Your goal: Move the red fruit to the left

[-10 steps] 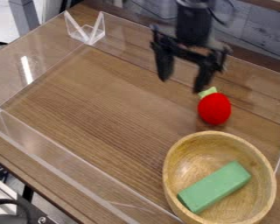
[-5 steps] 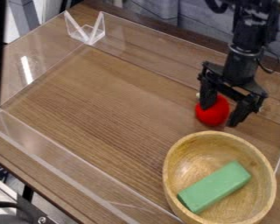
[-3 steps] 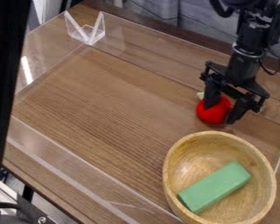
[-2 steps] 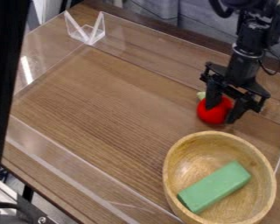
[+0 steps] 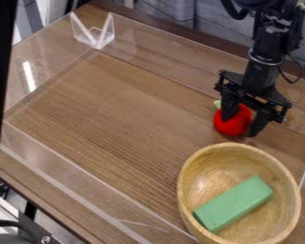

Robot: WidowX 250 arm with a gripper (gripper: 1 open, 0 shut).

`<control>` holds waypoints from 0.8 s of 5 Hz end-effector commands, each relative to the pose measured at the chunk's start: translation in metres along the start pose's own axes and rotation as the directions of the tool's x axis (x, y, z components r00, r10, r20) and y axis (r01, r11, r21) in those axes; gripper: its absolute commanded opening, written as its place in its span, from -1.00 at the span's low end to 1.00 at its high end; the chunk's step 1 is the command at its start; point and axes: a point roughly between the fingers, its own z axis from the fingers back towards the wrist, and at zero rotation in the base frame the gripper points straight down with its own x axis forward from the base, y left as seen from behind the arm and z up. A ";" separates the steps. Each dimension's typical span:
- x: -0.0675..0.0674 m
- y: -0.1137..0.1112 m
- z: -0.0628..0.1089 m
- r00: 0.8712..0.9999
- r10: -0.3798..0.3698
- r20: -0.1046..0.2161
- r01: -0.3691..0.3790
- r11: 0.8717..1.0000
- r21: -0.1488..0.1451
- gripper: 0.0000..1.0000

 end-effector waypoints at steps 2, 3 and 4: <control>-0.013 -0.019 -0.008 0.999 0.032 -0.028 -0.032 0.999 0.010 1.00; -0.015 -0.029 -0.012 0.997 0.074 -0.033 -0.074 0.997 0.007 -1.00; -0.013 -0.033 -0.008 0.992 0.122 -0.034 -0.122 0.992 0.000 1.00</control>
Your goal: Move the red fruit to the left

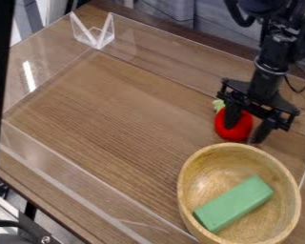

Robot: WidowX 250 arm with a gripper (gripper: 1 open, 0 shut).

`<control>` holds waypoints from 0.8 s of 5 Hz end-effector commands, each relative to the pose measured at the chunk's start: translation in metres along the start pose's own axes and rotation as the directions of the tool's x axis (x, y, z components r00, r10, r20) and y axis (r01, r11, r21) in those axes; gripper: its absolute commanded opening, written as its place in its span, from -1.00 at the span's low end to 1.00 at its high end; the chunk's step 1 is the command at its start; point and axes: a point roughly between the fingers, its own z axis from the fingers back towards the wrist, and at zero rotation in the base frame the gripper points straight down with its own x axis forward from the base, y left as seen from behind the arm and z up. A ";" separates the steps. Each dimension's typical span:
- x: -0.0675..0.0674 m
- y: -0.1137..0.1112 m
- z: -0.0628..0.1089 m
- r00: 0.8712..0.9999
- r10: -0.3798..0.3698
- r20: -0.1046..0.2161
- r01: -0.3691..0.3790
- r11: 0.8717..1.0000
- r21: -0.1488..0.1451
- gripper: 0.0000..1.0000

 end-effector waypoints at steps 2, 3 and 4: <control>0.002 -0.001 0.001 0.999 0.044 -0.014 -0.045 0.999 -0.011 1.00; 0.010 0.011 0.000 0.999 0.049 -0.011 -0.049 0.999 -0.006 1.00; 0.014 0.018 0.004 1.000 -0.005 -0.007 0.005 1.000 0.007 1.00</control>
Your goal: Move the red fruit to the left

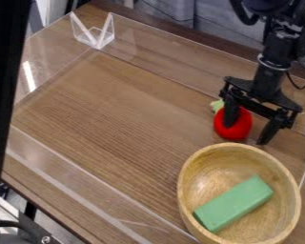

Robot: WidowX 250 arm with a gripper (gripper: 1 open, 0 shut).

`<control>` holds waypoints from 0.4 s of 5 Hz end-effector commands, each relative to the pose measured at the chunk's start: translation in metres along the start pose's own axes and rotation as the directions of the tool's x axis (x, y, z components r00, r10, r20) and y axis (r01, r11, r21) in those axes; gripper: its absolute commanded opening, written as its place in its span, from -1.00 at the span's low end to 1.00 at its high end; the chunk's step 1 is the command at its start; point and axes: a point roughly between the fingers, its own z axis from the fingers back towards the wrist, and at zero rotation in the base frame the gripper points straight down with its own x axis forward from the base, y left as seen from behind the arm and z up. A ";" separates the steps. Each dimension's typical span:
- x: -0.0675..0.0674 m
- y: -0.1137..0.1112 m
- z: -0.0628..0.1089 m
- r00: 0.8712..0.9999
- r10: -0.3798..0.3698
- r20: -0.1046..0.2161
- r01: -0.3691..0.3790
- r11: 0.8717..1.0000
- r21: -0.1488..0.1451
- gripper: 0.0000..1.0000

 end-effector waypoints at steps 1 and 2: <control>0.009 0.016 -0.001 0.999 0.040 0.006 -0.040 0.999 -0.010 -1.00; 0.008 0.029 0.008 1.000 0.014 0.015 -0.014 1.000 -0.011 -1.00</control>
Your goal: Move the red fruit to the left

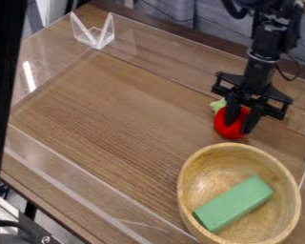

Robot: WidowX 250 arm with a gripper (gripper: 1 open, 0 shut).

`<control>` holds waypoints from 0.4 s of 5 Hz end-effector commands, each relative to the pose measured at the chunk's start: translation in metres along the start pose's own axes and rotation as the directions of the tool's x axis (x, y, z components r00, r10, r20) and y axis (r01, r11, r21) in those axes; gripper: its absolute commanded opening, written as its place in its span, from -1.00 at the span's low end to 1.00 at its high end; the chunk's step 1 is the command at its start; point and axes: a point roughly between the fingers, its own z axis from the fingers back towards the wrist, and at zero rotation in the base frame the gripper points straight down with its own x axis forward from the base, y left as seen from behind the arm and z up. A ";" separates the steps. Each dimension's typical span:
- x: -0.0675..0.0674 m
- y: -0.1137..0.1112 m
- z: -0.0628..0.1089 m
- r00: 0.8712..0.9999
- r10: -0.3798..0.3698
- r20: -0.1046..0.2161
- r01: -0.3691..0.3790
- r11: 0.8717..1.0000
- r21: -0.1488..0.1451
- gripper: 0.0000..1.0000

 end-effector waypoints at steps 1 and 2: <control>0.001 0.027 0.031 0.999 -0.002 0.053 0.002 1.000 -0.007 -1.00; -0.002 0.046 0.051 0.994 0.053 0.096 -0.051 0.998 -0.025 -1.00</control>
